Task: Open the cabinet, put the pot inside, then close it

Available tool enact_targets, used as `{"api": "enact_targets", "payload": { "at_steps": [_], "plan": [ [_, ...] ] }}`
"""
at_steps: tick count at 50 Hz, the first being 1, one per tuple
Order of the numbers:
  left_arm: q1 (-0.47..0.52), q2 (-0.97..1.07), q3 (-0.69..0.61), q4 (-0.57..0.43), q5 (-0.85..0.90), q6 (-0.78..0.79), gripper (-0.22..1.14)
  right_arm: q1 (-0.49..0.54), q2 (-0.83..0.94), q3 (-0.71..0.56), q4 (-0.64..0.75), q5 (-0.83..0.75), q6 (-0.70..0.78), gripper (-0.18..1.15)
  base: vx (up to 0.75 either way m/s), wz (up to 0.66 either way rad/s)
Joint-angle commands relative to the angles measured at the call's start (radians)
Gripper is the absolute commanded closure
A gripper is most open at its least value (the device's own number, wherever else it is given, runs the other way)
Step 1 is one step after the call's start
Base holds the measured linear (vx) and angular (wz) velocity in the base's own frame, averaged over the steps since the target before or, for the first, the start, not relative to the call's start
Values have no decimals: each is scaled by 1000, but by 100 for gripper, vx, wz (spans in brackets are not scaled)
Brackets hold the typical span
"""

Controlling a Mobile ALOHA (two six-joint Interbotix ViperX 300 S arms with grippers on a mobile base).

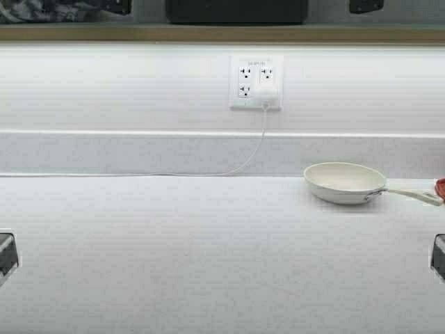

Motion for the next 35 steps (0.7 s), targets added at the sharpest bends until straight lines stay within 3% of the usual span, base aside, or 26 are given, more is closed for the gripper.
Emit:
{"api": "enact_targets", "payload": {
  "at_steps": [1, 18, 35],
  "plan": [
    [-74, -18, -9, -17, -26, 5, -13, 14, -14, -25, 3, -25, -6, -5, 1, 1],
    [-72, -34, 32, -51, -63, 5, -11, -2, -41, 18, 11, -38, -12, -4, 0, 0],
    [-72, -132, 195, -89, -155, 5, -11, -2, -129, 114, 11, -40, -15, -4, 0, 0]
  ]
}}
